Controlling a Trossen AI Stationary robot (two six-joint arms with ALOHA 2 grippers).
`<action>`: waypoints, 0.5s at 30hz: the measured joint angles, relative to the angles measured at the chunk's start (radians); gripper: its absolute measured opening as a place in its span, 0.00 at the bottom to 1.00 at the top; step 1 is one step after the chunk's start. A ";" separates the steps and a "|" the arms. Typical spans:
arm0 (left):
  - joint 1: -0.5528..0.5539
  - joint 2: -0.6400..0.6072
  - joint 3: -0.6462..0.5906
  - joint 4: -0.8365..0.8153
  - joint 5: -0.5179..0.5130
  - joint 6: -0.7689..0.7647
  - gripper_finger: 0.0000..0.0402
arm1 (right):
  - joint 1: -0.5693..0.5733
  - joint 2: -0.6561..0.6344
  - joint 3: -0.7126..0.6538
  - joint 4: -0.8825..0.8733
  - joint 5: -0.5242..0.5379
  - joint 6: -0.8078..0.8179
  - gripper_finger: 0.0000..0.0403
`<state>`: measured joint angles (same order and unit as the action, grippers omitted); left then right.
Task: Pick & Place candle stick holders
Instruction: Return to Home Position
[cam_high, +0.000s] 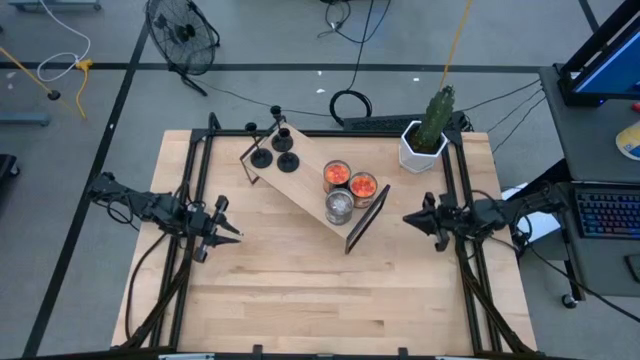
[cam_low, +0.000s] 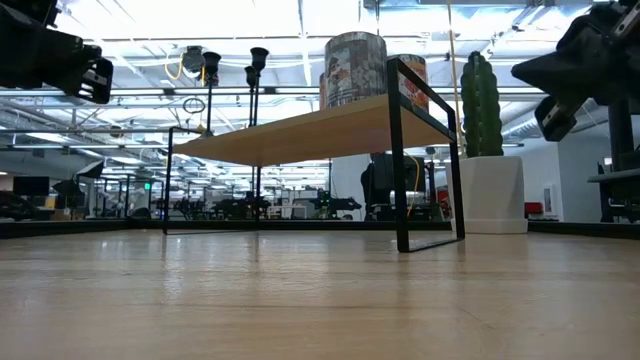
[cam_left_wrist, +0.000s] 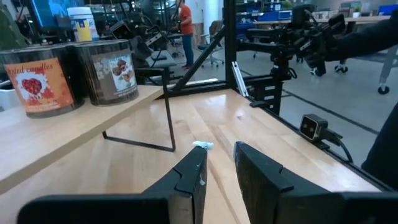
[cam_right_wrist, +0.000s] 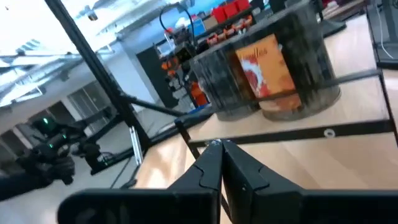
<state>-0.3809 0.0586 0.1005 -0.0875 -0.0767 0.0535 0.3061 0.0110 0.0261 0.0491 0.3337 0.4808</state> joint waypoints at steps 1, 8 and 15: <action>0.000 0.000 0.000 0.000 0.000 0.001 0.22 | 0.000 0.008 0.000 0.000 -0.001 -0.007 0.01; 0.000 0.000 0.000 0.005 -0.002 -0.029 0.22 | 0.000 0.028 -0.001 -0.007 -0.025 -0.054 0.01; 0.000 0.000 0.000 0.011 -0.010 -0.089 0.22 | 0.001 0.047 -0.002 -0.007 -0.024 -0.056 0.01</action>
<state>-0.3809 0.0586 0.1005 -0.0769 -0.0864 -0.0353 0.3069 0.0578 0.0242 0.0422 0.3092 0.4252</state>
